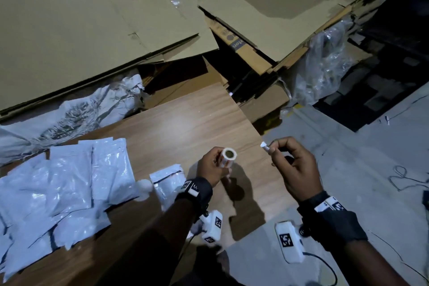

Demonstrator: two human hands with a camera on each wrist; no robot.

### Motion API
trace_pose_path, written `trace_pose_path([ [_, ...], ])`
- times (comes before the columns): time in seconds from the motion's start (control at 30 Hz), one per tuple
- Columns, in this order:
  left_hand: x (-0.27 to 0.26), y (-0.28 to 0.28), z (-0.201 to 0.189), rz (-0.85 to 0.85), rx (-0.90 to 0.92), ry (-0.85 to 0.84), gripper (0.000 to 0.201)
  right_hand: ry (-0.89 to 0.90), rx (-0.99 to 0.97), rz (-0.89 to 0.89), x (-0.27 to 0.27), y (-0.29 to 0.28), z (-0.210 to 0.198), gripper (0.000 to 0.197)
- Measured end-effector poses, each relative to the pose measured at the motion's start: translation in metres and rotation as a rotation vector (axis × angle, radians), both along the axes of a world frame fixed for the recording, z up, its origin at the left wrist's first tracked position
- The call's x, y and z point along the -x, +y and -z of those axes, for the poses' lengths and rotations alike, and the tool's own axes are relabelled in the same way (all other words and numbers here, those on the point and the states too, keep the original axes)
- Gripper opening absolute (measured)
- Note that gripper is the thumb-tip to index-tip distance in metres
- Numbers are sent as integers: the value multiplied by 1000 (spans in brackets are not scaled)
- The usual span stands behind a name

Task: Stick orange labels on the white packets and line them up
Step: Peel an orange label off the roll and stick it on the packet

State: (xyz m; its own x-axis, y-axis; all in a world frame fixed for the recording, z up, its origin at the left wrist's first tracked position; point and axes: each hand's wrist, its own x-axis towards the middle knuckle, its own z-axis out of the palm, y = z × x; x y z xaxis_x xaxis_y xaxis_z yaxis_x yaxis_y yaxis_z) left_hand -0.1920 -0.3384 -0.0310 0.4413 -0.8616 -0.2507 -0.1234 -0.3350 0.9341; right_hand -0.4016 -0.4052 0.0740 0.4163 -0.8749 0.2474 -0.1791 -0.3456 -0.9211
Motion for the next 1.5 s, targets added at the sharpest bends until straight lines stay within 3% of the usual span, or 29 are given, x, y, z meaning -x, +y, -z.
trace_pose_path([
  [0.33,8,-41,36,50,-33,-49,33,85,-34,81,6,-7,30,9],
  [0.47,10,-46,41,149,-44,-170,35,109,-51,90,2,-8,35,11],
  [0.6,4,-48,42,244,-78,-271,42,101,-49,65,-4,-9,35,12],
  [0.73,-9,-41,35,309,-97,-351,69,55,-77,27,-13,-10,35,11],
  [0.8,-18,-30,26,285,-27,-393,66,23,-90,0,-17,-10,35,13],
  [0.9,-29,-5,3,145,137,-282,39,2,-79,-60,-25,-6,33,14],
  [1.0,-30,19,-38,58,169,-26,15,46,31,-136,-37,0,28,12],
  [1.07,-28,35,-64,41,209,95,14,76,112,-188,-46,8,22,12],
  [1.23,-31,59,-94,-25,279,192,17,103,286,-295,-68,26,13,10],
  [1.5,-45,83,-116,-94,349,132,18,73,441,-402,-89,49,-1,8],
])
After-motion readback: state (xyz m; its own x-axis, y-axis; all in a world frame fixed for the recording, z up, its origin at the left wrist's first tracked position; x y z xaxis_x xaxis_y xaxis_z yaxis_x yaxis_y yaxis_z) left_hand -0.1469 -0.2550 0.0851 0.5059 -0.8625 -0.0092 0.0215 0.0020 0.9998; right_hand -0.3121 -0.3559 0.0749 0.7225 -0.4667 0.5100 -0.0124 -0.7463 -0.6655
